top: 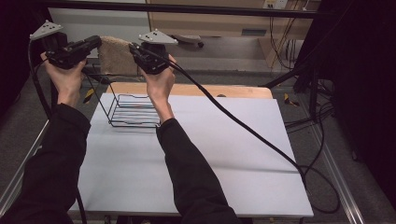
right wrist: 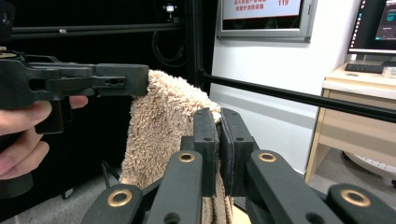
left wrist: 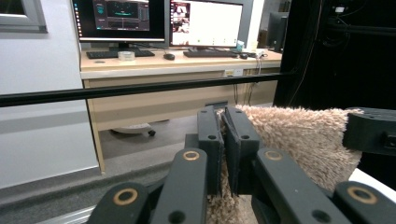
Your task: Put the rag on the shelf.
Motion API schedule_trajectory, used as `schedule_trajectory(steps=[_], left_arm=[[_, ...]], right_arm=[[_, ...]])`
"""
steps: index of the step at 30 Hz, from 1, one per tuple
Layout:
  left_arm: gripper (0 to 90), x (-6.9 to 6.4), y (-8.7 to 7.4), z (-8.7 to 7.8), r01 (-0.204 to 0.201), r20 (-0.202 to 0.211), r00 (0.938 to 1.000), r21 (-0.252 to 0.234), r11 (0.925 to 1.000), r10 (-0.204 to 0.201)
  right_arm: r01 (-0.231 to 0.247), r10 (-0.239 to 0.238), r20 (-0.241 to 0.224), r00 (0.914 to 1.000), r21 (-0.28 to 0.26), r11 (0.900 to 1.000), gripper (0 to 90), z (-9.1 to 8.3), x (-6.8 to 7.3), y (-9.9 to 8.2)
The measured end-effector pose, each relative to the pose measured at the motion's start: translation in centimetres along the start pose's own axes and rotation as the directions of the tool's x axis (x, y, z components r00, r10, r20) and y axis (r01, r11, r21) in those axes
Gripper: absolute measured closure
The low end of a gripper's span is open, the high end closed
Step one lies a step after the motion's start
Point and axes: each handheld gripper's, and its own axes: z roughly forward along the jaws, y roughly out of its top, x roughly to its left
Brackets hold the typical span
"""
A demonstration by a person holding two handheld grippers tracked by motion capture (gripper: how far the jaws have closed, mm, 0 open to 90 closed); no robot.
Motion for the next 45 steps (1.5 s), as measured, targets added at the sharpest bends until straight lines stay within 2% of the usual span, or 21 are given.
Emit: schedule_trajectory(steps=[3,8,18,33,39,45], left_arm=[[84.9,0.0,-0.7,0.1,-0.004,0.004,1.0000,0.010,0.9999,0.004],[84.9,0.3,-1.8,0.1,0.013,0.011,0.9999,0.022,0.9997,-0.013],[84.8,0.3,-3.2,-1.6,0.005,0.022,0.9997,0.025,0.9997,-0.006],[84.7,-0.2,-4.4,-4.0,-0.002,0.064,0.9980,0.016,0.9999,0.001],[84.5,-0.4,-4.6,-4.5,-0.002,0.072,0.9974,0.031,0.9995,0.000],[84.2,-0.8,-5.1,-4.6,-0.012,0.083,0.9966,0.061,0.9981,0.007]], right_arm=[[0.007,-0.007,0.004,1.0000,0.008,0.9999,86.4,-0.1,-0.1,-0.3],[0.003,-0.003,0.000,1.0000,0.023,0.9997,86.4,-0.1,-0.2,-0.8],[0.001,0.000,-0.024,0.9997,0.039,0.9992,86.3,0.0,0.3,-2.0],[0.045,-0.042,-0.059,0.9974,0.040,0.9982,85.9,-0.9,1.3,-2.0],[0.072,-0.069,-0.060,0.9958,0.058,0.9957,85.8,-1.5,1.8,-2.1],[0.059,-0.053,-0.068,0.9963,0.083,0.9948,85.6,-1.8,1.8,-2.6]])
